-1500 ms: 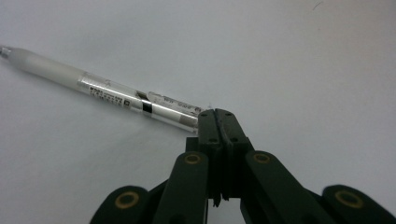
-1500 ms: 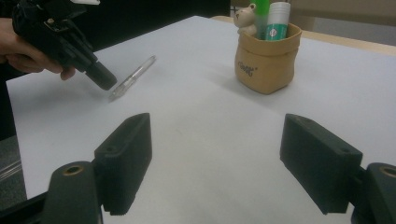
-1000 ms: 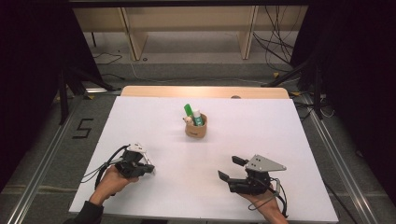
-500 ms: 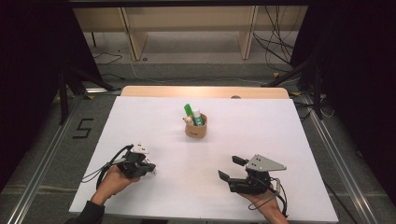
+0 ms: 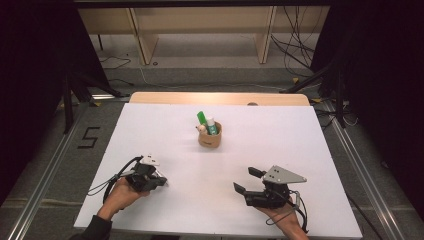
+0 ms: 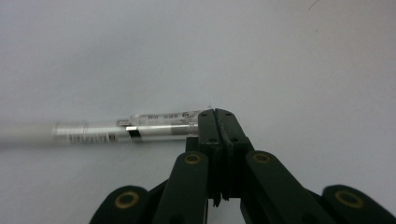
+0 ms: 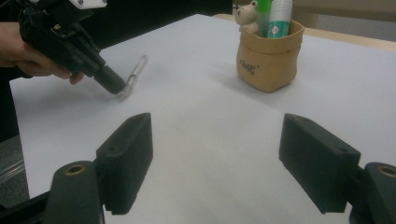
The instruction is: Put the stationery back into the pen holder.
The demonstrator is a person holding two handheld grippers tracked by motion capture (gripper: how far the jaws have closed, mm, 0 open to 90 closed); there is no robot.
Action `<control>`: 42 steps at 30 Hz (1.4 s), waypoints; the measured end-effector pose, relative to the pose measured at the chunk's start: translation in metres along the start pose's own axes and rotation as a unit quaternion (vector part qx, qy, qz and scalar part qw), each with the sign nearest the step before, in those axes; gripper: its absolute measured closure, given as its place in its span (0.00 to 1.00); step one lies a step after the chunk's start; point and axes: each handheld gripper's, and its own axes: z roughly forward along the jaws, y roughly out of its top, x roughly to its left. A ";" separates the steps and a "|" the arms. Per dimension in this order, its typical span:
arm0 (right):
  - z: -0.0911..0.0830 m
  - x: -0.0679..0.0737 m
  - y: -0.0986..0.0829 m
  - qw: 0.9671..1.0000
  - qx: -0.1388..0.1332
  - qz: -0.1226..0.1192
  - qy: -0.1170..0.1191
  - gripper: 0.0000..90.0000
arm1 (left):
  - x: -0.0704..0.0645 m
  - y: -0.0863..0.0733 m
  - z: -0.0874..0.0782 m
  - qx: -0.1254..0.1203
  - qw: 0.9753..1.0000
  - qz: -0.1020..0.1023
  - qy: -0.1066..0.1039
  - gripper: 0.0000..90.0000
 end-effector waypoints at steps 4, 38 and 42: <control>0.000 0.000 0.000 1.000 0.001 0.001 -0.001 0.30 | -0.005 0.003 0.005 -0.006 1.000 0.001 -0.002 0.99; 0.000 -0.002 0.000 1.000 -0.001 0.005 -0.001 0.30 | -0.004 0.015 0.018 -0.018 1.000 -0.004 0.025 0.99; 0.000 -0.002 0.000 1.000 -0.001 0.005 -0.001 0.30 | -0.001 0.015 0.020 -0.018 0.999 -0.007 0.027 0.99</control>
